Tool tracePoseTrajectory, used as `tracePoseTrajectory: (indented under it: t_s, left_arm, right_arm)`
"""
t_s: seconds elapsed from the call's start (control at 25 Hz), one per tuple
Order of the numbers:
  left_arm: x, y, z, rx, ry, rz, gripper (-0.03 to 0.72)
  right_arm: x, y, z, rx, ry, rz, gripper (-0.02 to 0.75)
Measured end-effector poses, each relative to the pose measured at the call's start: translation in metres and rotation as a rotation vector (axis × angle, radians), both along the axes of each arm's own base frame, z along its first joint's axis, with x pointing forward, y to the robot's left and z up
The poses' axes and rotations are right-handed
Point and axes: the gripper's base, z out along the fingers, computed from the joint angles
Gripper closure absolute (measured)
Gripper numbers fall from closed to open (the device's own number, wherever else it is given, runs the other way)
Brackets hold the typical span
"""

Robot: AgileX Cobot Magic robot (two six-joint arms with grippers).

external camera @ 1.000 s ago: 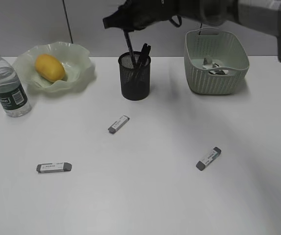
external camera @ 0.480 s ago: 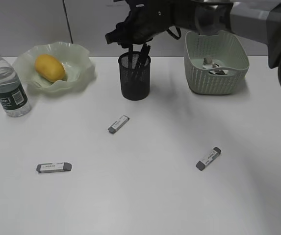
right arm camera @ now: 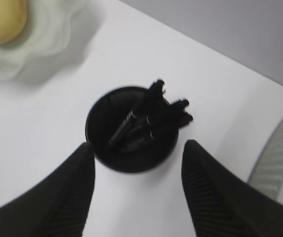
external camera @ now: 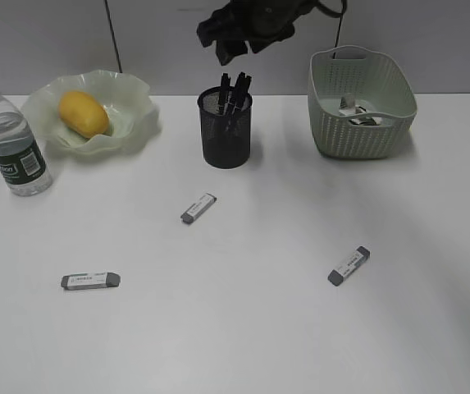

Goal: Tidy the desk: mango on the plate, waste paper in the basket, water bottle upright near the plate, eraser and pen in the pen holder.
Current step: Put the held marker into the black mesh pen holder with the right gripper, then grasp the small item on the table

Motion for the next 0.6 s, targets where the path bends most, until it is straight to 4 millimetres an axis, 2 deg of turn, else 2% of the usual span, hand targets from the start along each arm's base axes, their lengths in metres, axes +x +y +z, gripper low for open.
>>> tracePoseTrajectory:
  t_s: [0.32,0.52,0.6]
  left_arm:
    - [0.0,0.0,0.0,-0.001,0.0,0.0,0.37]
    - [0.0,0.0,0.0,-0.001,0.0,0.0,0.37]
    - [0.0,0.0,0.0,-0.002,0.001,-0.002,0.37]
  right_arm:
    - [-0.039,-0.033,0.045,-0.227,0.189,-0.016,0.282]
    - [-0.065,-0.05,0.076,-0.228,0.186,-0.021,0.282]
    - [-0.079,-0.059,0.082,-0.235,0.195,-0.02,0.282]
